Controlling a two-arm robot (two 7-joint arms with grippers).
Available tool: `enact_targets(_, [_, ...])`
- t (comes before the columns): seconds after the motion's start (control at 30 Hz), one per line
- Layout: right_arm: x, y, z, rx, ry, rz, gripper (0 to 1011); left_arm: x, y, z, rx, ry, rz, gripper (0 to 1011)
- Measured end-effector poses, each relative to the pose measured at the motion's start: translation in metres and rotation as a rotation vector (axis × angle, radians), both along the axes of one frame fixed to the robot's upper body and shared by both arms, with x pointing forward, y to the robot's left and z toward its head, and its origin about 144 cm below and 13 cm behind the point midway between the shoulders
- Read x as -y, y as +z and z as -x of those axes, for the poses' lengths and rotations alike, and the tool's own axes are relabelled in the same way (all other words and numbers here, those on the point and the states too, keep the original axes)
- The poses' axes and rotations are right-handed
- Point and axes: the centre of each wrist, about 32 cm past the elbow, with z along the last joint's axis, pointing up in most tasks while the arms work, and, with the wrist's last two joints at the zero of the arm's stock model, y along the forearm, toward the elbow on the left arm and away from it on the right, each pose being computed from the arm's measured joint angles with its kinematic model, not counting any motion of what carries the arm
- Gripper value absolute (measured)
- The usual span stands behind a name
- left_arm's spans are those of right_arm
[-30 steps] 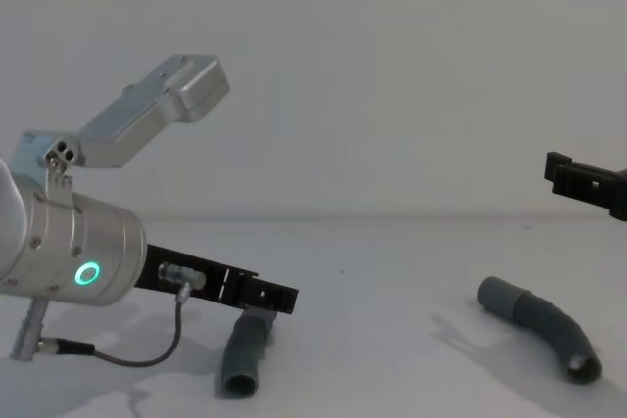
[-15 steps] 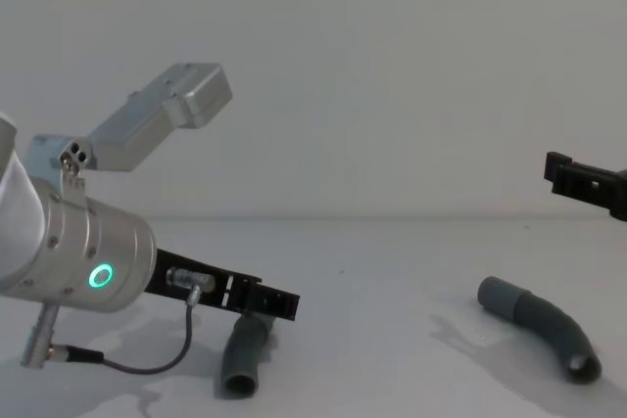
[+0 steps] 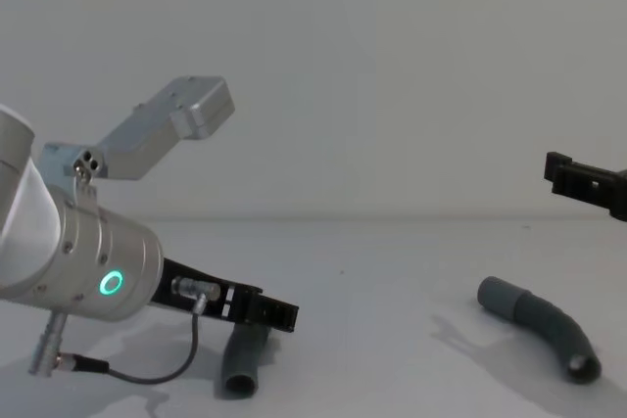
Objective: Use both hands to pick up one end of the pipe from the table, align the ends, and insert them.
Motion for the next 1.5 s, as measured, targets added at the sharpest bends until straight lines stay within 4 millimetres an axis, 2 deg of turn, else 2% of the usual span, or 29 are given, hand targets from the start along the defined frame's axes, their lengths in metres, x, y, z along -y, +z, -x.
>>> enact_targets(0.67, [0.0,0.0,0.0,0.0,0.0,0.0,1000,0.0013,-0.0058,-0.0013,-0.032,0.022,-0.026,993])
enact_targets(0.87, [0.0,0.0,0.0,0.0,0.0,0.0,1000,0.0011,-0.0065,-0.0015,-0.035,0.025,-0.031,893])
enact_targets(0.97, [0.0,0.0,0.0,0.0,0.0,0.0,1000,0.0009,-0.0069,-0.0017,-0.036,0.027,-0.033,781])
enact_targets(1.1, [0.0,0.0,0.0,0.0,0.0,0.0,1000,0.001,-0.0071,-0.0018,-0.037,0.027,-0.034,695])
enact_targets(1.5, [0.0,0.0,0.0,0.0,0.0,0.0,1000,0.0013,-0.0076,-0.0018,-0.04,0.026,-0.035,606])
